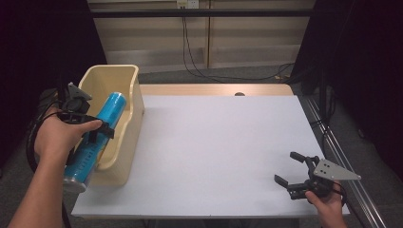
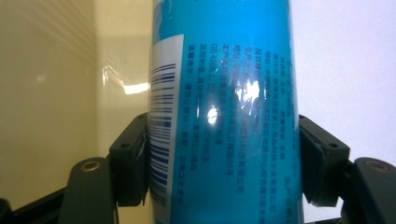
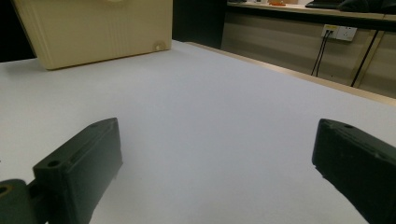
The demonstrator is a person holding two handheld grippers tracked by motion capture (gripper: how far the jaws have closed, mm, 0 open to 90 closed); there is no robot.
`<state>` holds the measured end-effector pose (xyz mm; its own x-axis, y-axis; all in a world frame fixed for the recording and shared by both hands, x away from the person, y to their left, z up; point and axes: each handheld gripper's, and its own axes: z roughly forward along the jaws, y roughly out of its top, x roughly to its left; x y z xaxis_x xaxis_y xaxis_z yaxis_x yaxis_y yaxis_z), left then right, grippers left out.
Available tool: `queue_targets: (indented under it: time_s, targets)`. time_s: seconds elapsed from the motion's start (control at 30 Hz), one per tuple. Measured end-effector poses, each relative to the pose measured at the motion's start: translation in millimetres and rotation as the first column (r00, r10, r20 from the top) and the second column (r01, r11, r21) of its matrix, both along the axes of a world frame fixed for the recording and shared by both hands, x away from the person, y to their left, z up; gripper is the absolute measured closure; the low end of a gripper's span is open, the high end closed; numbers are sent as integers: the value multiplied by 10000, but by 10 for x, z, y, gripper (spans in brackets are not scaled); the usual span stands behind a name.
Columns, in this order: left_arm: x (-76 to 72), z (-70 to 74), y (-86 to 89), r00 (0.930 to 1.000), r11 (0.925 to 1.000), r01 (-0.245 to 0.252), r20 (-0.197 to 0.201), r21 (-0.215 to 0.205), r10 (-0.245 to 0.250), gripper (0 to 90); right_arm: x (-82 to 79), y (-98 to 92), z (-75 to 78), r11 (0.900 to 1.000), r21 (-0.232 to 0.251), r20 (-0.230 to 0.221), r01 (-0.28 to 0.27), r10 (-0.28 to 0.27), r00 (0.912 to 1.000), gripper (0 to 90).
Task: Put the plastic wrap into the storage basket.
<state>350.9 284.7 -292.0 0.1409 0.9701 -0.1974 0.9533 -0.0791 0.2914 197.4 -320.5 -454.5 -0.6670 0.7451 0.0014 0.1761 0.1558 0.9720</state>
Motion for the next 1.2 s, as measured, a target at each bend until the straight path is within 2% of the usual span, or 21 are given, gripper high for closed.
queue_targets:
  time_s: [0.07, 0.27, 0.47, 0.53, 0.57, 0.6, 0.63, 0.67, 0.73, 0.77, 0.83, 1.0, 1.1, 1.2]
  targets:
    - [8, -7, -5, 9998, 9998, -163, -132, -117, 161, 314, 0, 0, -2, 10000, 9, -4, -14, 14, 10000, 11]
    - [15, 20, -34, 10000, 10000, -42, -23, 15, 42, 309, 1, 2, -1, 10000, 16, 2, -20, 20, 10000, 11]
    - [37, 26, -54, 9999, 9995, 74, -149, 302, -70, 308, -2, -1, 0, 10000, -3, 15, -31, 31, 10000, 11]
    - [35, 67, -36, 10000, 9997, -35, 44, 226, 34, 311, -2, -3, 0, 10000, 2, 17, -28, 28, 10000, 11]
    - [23, 121, -17, 9985, 9998, -210, 508, -31, 212, 326, -1, -4, -1, 10000, 19, 7, -20, 20, 10000, 11]
    - [16, 201, 4, 9964, 9978, -378, 740, -541, 418, 394, 1, -4, -3, 10000, 31, 4, -23, 23, 10000, 11]
    - [10, 283, 22, 9939, 9954, -396, 987, -874, 482, 389, 3, -6, -4, 10000, 3, -11, -25, 25, 10000, 11]
    - [-2, 345, 25, 9923, 9958, -369, 1149, -843, 465, 370, 5, -2, -6, 10000, 4, -8, -33, 33, 10000, 11]
    - [-13, 415, -4, 9932, 9975, -217, 1129, -675, 292, 359, 3, 11, 0, 10000, 25, -16, -40, 40, 10000, 11]
    - [-15, 427, -27, 9928, 9971, -201, 1166, -729, 285, 355, 3, 13, 4, 10000, -6, 13, -66, 66, 10000, 11]
    - [-15, 426, -61, 9911, 9957, -66, 1320, -919, 188, 350, 1, 18, 8, 10000, 16, 41, -66, 66, 10000, 11]
    - [-8, 420, -127, 9902, 9949, 134, 1397, -996, 6, 342, -6, 5, 7, 10000, 4, 56, -59, 59, 10000, 11]
    - [-15, 462, -163, 9865, 9930, 169, 1635, -1168, 24, 334, 1, -3, 2, 10000, 13, 52, -13, 13, 10000, 11]
    - [-27, 484, -239, 9819, 9907, 467, 1879, -1277, -220, 324, 6, -2, 4, 10000, 39, 54, 0, 0, 10000, 11]
